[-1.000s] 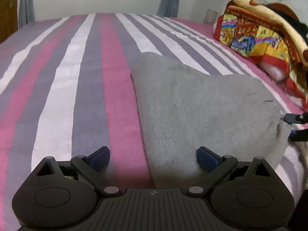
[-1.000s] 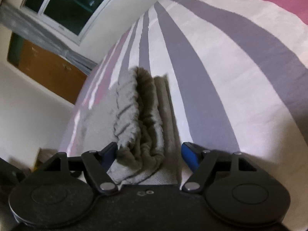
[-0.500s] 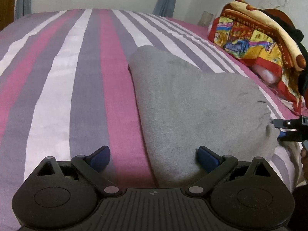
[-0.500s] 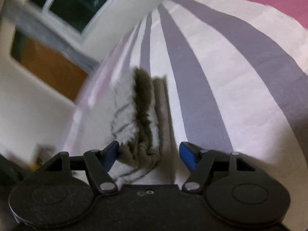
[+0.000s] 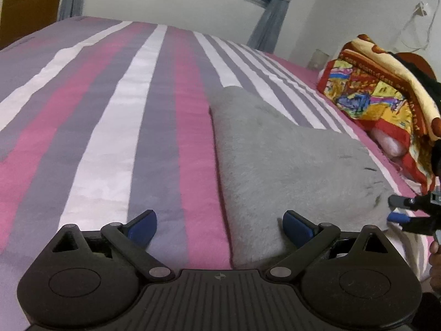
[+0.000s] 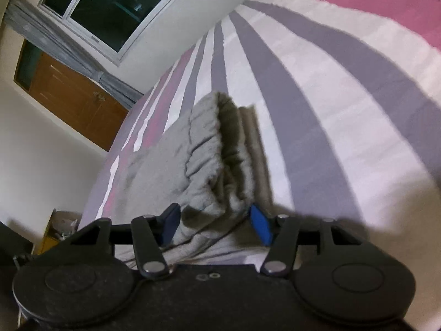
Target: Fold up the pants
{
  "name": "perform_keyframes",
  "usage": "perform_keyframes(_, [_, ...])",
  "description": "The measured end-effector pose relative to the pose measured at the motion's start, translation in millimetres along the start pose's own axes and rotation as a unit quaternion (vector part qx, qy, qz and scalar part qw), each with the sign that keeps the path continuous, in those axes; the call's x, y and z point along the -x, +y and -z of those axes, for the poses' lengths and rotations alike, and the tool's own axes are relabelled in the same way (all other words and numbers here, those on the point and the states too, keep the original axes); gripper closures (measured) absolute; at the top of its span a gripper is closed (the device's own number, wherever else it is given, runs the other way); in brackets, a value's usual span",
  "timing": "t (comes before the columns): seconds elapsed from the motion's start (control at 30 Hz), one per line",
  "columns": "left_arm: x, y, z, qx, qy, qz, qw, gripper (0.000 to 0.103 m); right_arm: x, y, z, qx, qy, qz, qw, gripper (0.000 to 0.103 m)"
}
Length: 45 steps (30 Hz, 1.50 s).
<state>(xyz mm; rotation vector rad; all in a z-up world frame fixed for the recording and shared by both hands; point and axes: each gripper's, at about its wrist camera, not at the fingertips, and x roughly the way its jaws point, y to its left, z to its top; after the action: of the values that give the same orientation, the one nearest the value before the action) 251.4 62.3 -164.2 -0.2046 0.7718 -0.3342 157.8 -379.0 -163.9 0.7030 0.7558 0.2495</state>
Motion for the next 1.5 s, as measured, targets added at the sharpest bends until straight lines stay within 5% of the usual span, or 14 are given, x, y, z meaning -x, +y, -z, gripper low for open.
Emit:
perform_keyframes(0.3, [9,5,4,-0.003,-0.009,-0.010,0.9999,0.006,13,30,17,0.082,-0.089,0.084,0.989,0.053])
perform_keyframes(0.53, [6,6,6,0.008,-0.010,-0.010,0.9999,0.006,1,24,5,0.059,-0.071,0.051,0.994,0.051])
perform_keyframes(0.67, [6,6,7,0.009,-0.009,-0.010,0.9999,0.005,2,24,-6,0.050,-0.087,0.044,0.994,0.066])
perform_keyframes(0.8, [4,9,8,0.008,-0.007,-0.008,0.9999,0.005,-6,18,-5,0.025,-0.042,0.039,0.998,0.063])
perform_keyframes(0.97, [-1,9,9,0.013,-0.003,-0.009,0.9999,0.005,-15,3,-5,-0.054,0.011,-0.048,0.997,0.057])
perform_keyframes(1.1, [-2,5,5,0.007,0.004,-0.013,0.9999,0.005,-37,-8,-20,-0.105,0.013,-0.050,0.993,0.082])
perform_keyframes(1.2, [2,3,1,-0.005,0.002,-0.014,0.9999,0.005,-17,4,-19,-0.073,-0.039,-0.087,0.993,0.087])
perform_keyframes(1.37, [-1,4,3,0.001,0.008,0.001,1.0000,0.005,-21,-21,-6,-0.055,-0.023,-0.027,0.998,0.089])
perform_keyframes(1.5, [-1,-4,-2,-0.014,0.011,-0.011,0.9998,0.005,-19,-31,-1,-0.092,-0.033,-0.048,0.994,0.087])
